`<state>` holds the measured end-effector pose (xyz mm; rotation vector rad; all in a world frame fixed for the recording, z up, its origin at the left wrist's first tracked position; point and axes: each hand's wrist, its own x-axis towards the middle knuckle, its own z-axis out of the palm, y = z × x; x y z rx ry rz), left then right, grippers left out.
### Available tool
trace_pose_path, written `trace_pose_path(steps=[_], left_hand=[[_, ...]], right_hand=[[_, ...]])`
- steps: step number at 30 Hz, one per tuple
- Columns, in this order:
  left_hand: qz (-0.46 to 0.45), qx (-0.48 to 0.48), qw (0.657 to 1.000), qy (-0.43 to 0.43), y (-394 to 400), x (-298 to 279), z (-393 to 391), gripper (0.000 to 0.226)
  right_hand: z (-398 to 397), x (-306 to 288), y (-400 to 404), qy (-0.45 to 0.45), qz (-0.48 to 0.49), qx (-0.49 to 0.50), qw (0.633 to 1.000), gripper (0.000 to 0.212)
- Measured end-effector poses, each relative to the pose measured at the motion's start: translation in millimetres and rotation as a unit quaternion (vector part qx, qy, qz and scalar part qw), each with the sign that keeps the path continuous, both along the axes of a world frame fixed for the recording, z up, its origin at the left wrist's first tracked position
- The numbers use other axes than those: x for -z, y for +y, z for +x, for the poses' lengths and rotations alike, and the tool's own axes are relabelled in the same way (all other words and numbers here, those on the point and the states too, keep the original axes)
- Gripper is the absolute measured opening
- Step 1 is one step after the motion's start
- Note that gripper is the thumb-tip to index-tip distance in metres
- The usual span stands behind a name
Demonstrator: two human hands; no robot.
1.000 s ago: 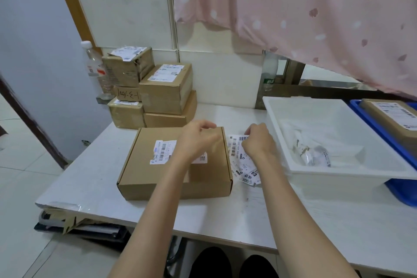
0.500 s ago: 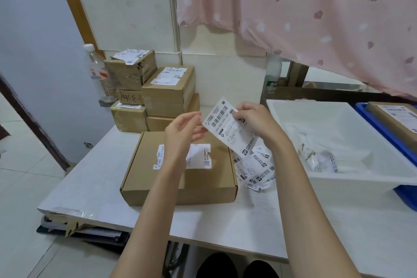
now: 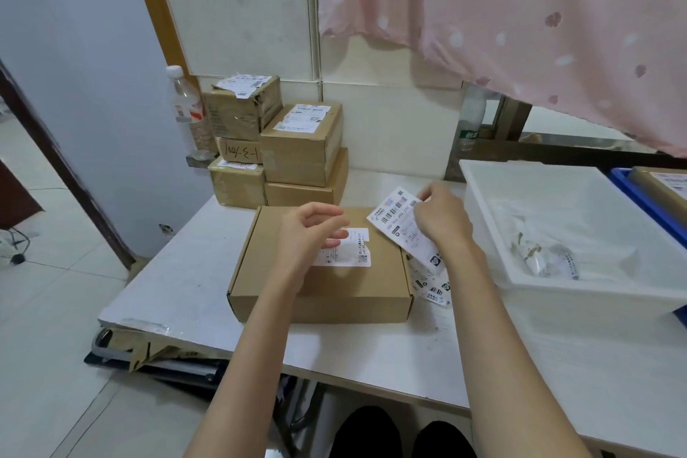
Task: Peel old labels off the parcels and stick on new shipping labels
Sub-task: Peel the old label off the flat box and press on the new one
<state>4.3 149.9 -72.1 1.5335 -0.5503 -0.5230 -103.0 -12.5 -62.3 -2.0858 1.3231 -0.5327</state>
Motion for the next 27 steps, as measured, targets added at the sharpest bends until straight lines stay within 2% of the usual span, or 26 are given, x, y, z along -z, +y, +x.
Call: trace_pose_path(steps=[2, 6, 8, 10, 14, 17, 19, 21, 24, 27], left_hand=[[0.009, -0.022, 1.000, -0.011, -1, 5, 2, 0.013], [0.040, -0.130, 0.988, -0.070, 9, 17, 18, 0.012], [0.052, -0.177, 0.979, -0.091, 17, 19, 27, 0.013], [0.066, -0.208, 0.970, -0.110, 23, 19, 35, 0.016], [0.174, -0.202, 0.945, -0.192, 36, 24, 55, 0.023], [0.216, -0.165, 0.948, -0.164, 44, 29, 65, 0.027], [0.211, -0.147, 0.957, -0.137, 45, 31, 63, 0.028], [0.200, -0.150, 0.959, -0.131, 44, 33, 60, 0.027], [0.200, -0.166, 0.955, -0.142, 44, 33, 56, 0.029], [0.211, -0.172, 0.948, -0.167, 45, 34, 54, 0.031]], right_hand=[[-1, 8, -1, 0.020, 0.009, 0.035, 0.999, 0.027], [-14, 30, -6, 0.087, 0.040, 0.085, 0.992, 0.045], [-17, 40, -5, 0.109, 0.022, 0.091, 0.990, 0.045], [-14, 42, -2, 0.094, -0.015, 0.082, 0.992, 0.040], [10, 31, 9, -0.044, -0.089, 0.003, 0.995, 0.028], [39, 18, 31, -0.093, -0.086, -0.138, 0.982, 0.024], [62, 18, 52, -0.085, -0.064, -0.233, 0.967, 0.020], [82, 27, 72, -0.055, -0.086, -0.287, 0.952, 0.022], [100, 41, 86, -0.021, -0.164, -0.291, 0.942, 0.027], [103, 43, 85, -0.031, -0.184, -0.275, 0.943, 0.022]])
